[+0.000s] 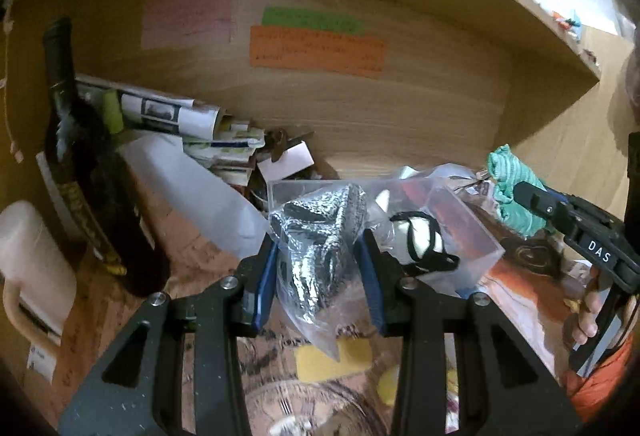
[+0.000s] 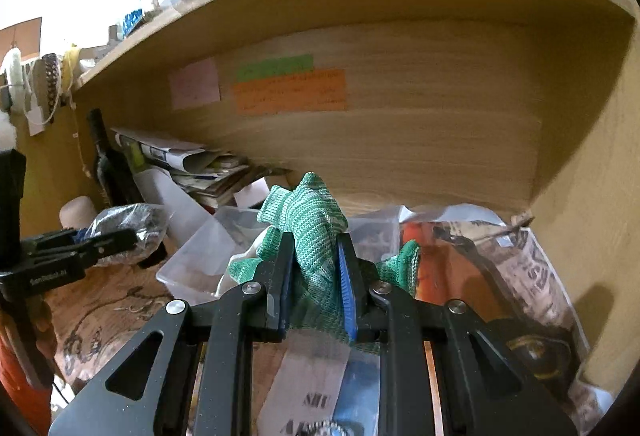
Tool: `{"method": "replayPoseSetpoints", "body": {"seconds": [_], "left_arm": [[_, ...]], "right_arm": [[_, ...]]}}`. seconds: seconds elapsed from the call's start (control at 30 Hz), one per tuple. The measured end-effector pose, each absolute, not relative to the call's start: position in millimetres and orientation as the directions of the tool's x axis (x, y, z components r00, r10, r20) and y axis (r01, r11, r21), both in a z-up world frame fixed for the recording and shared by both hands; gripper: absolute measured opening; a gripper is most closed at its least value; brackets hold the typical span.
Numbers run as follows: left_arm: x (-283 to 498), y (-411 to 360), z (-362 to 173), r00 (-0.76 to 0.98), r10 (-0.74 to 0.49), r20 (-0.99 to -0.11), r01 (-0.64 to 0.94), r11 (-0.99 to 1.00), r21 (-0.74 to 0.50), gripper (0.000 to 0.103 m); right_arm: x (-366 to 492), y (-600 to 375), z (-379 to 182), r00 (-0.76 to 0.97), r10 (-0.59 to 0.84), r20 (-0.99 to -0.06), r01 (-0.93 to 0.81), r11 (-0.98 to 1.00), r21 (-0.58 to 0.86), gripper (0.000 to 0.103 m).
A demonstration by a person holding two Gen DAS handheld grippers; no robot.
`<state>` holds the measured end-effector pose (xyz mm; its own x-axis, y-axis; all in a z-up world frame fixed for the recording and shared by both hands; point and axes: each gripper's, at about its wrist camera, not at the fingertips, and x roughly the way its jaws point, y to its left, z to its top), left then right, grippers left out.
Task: Organize soft objects
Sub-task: 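Carry both items over the clear box and open both grippers to release them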
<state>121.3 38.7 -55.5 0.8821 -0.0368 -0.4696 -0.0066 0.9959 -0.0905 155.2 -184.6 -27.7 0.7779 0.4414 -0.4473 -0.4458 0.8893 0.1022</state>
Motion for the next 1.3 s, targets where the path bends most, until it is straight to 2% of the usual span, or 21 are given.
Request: {"method": "replayPoseSetpoints", "body": {"seconds": [0.47,0.63,0.97,1.07,1.13,1.2,1.3], "left_arm": [[188,30,-80,0.824,-0.05,-0.565,0.012,0.997,-0.071,0.039],[209,29,-98,0.777,-0.055,-0.628,0.005,0.997,-0.081,0.039],[222,22,-115,0.766,-0.052,-0.641,0.031,0.999,-0.045,0.041],[221,20,-115,0.765,-0.048,-0.643,0.032,0.999,-0.037,0.049],[218,19,-113,0.772,-0.045,-0.635,0.031,0.999,-0.033,0.059],[214,19,-110,0.781,-0.041,-0.623,0.03,0.999,-0.028,0.063],[206,17,-104,0.795,-0.043,-0.606,0.036,0.999,-0.023,0.069]], "right_arm": [[206,-137,-59,0.681,0.432,-0.591,-0.491,0.869,0.07,0.019],[222,-130,-81,0.63,0.414,-0.657,-0.49,0.868,0.077,0.019],[231,-125,-101,0.572,0.392,-0.72,-0.5,0.863,0.073,0.021],[232,-125,-102,0.565,0.39,-0.727,-0.5,0.863,0.073,0.027],[232,-125,-102,0.567,0.387,-0.727,-0.5,0.863,0.069,0.033],[230,-126,-99,0.571,0.391,-0.722,-0.503,0.862,0.069,0.045],[225,-127,-91,0.594,0.394,-0.702,-0.503,0.862,0.057,0.057]]}}
